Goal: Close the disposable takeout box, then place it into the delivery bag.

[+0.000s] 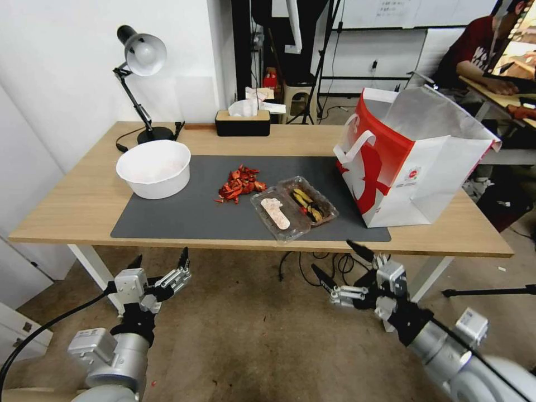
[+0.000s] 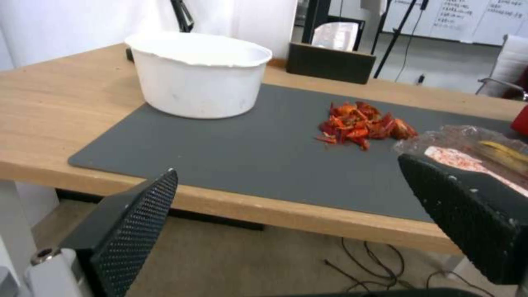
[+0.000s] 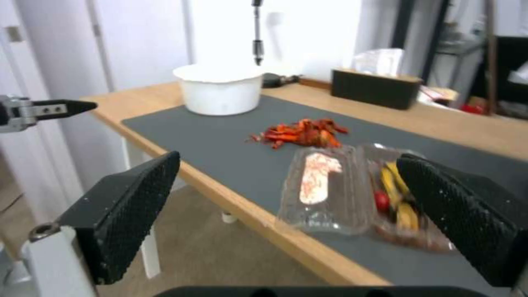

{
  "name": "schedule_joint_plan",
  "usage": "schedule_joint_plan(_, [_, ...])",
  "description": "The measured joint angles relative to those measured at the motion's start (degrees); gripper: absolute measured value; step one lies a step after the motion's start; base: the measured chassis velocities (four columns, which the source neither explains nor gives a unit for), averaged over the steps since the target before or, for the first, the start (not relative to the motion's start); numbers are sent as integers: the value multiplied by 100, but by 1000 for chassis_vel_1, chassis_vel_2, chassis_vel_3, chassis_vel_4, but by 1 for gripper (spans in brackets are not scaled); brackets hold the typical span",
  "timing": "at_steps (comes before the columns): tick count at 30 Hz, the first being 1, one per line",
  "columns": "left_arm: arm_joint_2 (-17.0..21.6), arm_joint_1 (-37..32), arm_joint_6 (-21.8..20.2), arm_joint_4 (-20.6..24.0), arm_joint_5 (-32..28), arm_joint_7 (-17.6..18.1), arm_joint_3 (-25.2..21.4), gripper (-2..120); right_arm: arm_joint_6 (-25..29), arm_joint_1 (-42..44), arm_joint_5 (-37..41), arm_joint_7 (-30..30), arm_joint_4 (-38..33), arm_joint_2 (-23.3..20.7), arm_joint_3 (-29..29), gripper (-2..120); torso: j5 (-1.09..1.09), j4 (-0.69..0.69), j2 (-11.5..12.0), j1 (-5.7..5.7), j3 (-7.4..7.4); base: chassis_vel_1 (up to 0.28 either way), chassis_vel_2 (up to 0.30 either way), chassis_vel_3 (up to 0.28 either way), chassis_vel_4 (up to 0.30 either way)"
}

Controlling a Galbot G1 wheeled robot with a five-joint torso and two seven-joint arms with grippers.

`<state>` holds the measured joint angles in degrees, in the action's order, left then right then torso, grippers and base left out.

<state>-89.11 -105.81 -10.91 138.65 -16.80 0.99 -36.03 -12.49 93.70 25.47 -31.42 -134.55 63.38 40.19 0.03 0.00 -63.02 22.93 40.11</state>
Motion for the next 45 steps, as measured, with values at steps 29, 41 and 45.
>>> schedule_joint_plan(29, [-298,-52,215,-252,154,-27,-139,100,-1982,-5381,1366,481,2718,-2666,-4229,100,-4,1,1,0,0,0,0,0,0])
schedule_joint_plan(41, [-302,-96,250,-232,230,11,-232,100,-2347,-6013,1564,788,2882,-2494,-5031,100,-4,0,0,-1,0,0,0,0,0])
schedule_joint_plan(45, [-302,-124,250,-206,300,43,-242,100,-2418,-6081,1594,883,2859,-2491,-5097,100,-3,0,0,-1,0,0,0,0,0])
